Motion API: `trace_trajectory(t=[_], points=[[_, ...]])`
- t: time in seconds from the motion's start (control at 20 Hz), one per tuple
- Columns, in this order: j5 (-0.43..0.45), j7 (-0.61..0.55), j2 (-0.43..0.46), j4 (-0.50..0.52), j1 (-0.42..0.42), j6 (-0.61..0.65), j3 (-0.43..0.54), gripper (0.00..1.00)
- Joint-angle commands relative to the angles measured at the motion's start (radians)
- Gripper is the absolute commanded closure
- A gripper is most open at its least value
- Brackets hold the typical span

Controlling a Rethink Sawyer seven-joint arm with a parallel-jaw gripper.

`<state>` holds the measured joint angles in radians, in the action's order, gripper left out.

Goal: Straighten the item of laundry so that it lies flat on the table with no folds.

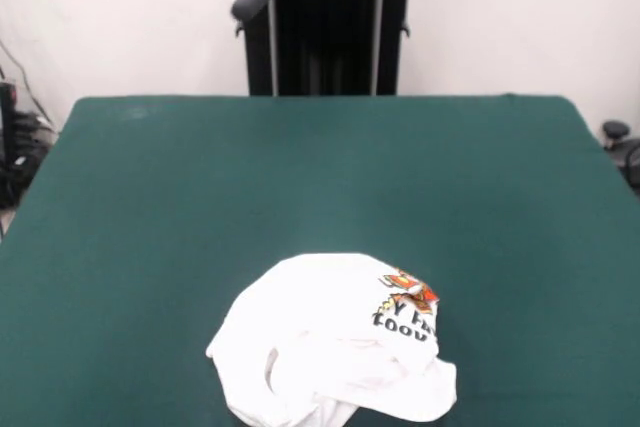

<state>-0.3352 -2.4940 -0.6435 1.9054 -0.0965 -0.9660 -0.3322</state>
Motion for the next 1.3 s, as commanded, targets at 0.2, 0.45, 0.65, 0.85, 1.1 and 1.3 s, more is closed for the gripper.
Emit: trace_trajectory(t=[0.2, 0.45, 0.65, 0.85, 1.1, 1.3], points=[[0.195, 0.057, 0.105, -0.156, 0.128, 0.619, 0.225, 0.0], [0.267, 0.157, 0.069, -0.203, 0.203, 1.098, 0.311, 0.0], [0.275, 0.125, 0.017, -0.189, 0.212, 1.323, 0.321, 0.0], [0.281, 0.072, -0.053, -0.216, 0.163, 1.532, 0.262, 0.0], [0.353, 0.054, -0.096, -0.282, 0.111, 1.602, 0.189, 0.0], [0.418, 0.039, -0.116, -0.3, 0.086, 1.574, 0.15, 0.0]])
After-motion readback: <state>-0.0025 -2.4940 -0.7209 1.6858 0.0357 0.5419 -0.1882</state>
